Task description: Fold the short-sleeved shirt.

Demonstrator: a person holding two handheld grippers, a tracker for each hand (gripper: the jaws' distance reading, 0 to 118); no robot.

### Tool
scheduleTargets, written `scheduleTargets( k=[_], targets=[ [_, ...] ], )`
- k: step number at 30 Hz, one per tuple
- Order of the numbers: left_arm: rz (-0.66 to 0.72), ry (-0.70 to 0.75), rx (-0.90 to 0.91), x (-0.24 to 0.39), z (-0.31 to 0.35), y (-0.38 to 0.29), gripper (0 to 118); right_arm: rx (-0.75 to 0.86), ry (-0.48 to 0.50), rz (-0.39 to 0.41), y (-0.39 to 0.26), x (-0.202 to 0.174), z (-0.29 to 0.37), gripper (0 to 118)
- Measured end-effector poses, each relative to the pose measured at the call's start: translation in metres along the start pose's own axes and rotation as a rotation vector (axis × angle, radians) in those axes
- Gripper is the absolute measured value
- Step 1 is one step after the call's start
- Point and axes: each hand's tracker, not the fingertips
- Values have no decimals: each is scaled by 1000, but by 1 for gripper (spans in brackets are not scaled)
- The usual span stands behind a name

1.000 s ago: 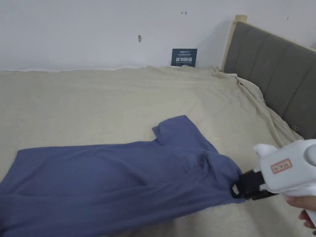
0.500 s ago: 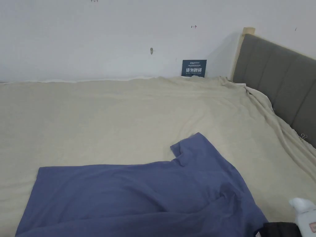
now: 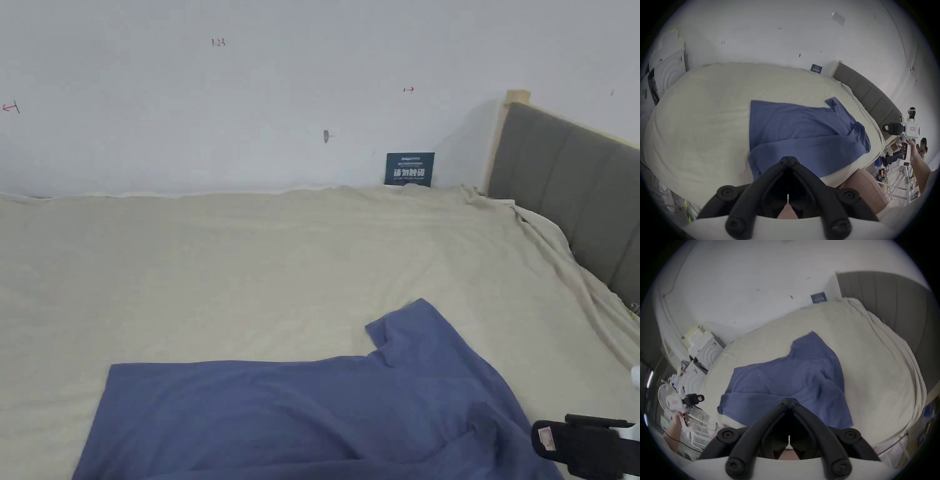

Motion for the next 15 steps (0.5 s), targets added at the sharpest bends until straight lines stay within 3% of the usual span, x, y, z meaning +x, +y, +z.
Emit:
scheduleTargets(
  k=[2,5,11,13,14,15],
  targets=[
    [-14,-1,12,6,-1,9,0,25,70,3,1,-6,-6,0],
    [-10,10,31,-1,-15,41,0,27,90,-28,14,-6,-20,0],
    [103,126,-73,-40,-110,150,1,-34,41,32,30,-24,-57,0],
    [49,177,-160,-50,-158,174,18,-67,31,35,28,-11,-80,0],
    [46,170,-208,-55,-180,183,41,-89,26,27,27,-10,-87,0],
    [83,175,-244,-62,-202,189,86,-98,31,24,26,-10,-92,0]
  ],
)
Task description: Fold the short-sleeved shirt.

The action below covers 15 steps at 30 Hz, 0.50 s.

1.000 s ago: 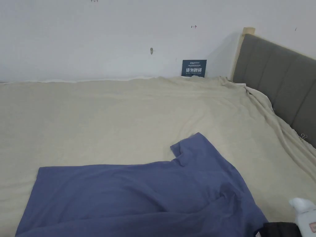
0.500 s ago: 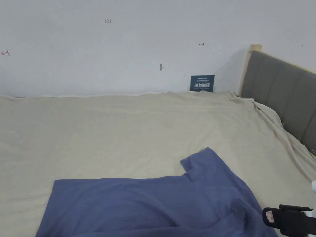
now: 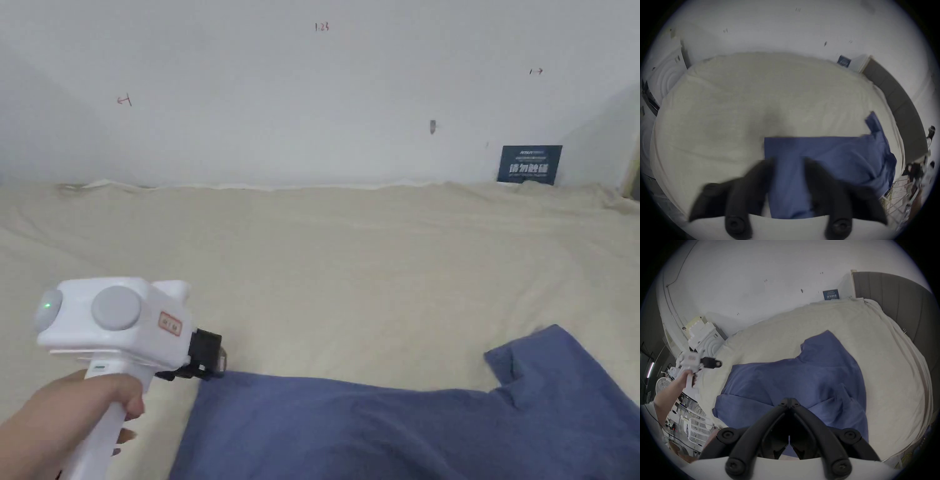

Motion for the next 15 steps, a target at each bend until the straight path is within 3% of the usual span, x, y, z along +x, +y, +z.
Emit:
scheduleTargets(
  k=[1,2,10,15],
  targets=[
    [18,7,-32,-2,-19,9,109,-10,10,0,-1,1,-4,0],
    [50,1,-60,-6,-38,15,116,-26,19,3,0,2,-8,0],
    [39,88,-199,-17,-107,28,116,-88,76,55,-6,6,-27,0],
    [-82,148,-152,-12,-108,35,115,-109,68,40,-6,12,-36,0]
  ],
)
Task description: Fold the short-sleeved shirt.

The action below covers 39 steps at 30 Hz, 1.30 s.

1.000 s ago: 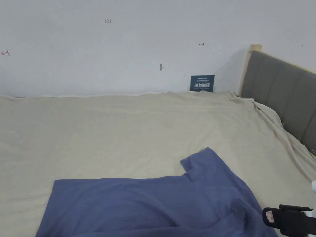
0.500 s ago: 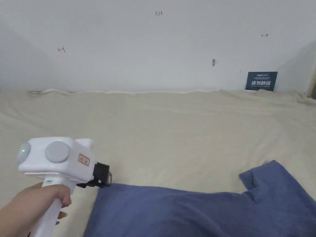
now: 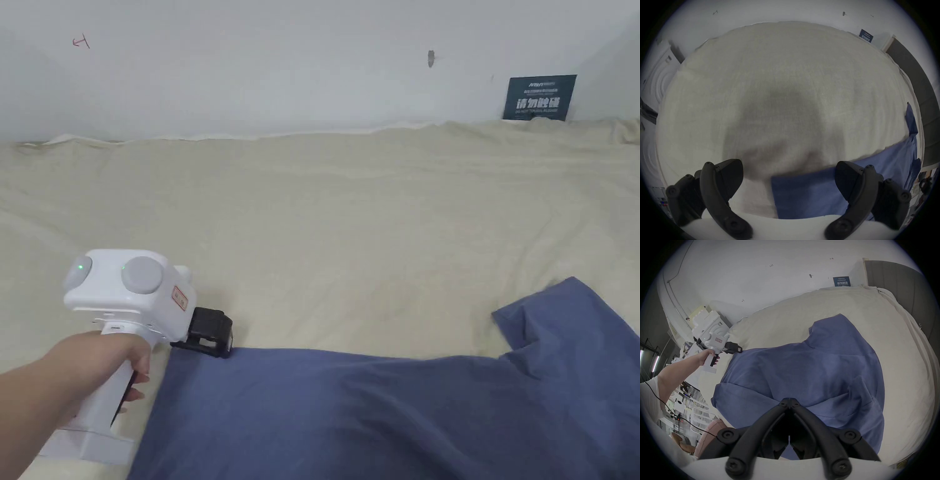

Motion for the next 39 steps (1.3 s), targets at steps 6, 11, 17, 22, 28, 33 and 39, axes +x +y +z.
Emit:
scheduleTargets(
  k=[6,11,17,22,28,33,39],
  targets=[
    [-63,4,-11,6,12,-9,73,-8,-8,-7,-1,6,-2,0],
    [-109,17,27,19,22,-16,3,118,-78,77,17,10,-8,0],
    [-218,51,34,29,14,-14,3,97,-272,-71,124,81,-46,0],
    [-216,50,74,24,16,-14,3,-107,-87,-192,200,145,-99,103],
    [-202,40,129,24,17,-22,3,-249,-368,-76,211,137,-149,108],
    [-211,26,92,27,12,-30,3,-316,-465,-8,197,127,-155,70],
    [-170,6,93,24,21,-29,3,-229,-408,-39,200,123,-111,0]
  ],
)
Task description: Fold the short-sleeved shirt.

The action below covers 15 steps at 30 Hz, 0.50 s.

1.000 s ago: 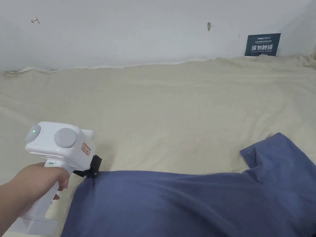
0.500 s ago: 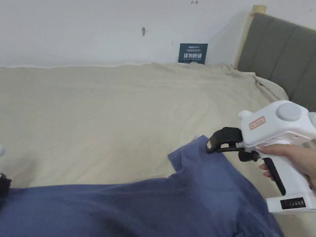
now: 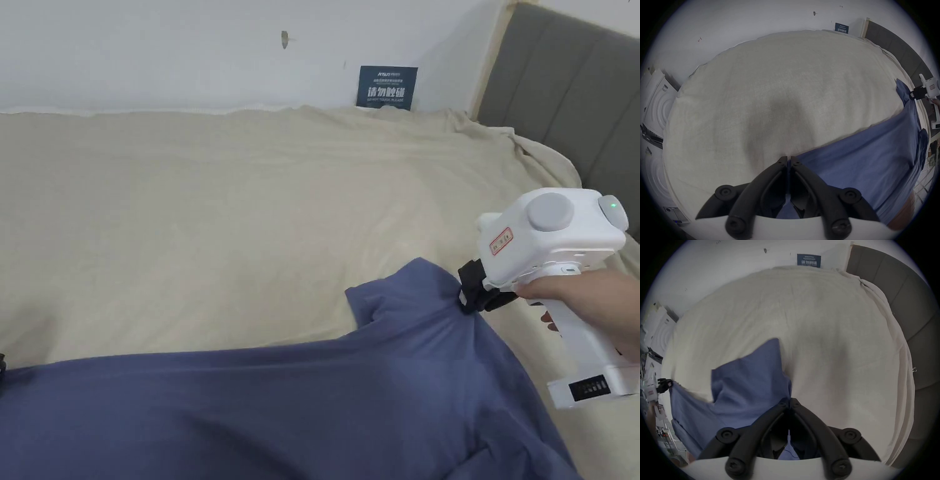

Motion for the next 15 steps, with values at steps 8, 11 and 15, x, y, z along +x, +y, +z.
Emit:
scheduleTargets(
  k=[8,11,15],
  targets=[
    [40,-17,53,-7,37,-5,3,80,88,41,-12,-6,66,0],
    [73,-39,90,-13,53,-9,3,133,114,27,-26,-5,96,0],
    [104,-68,137,-11,101,-38,3,189,180,-27,-54,11,132,0]
  ],
)
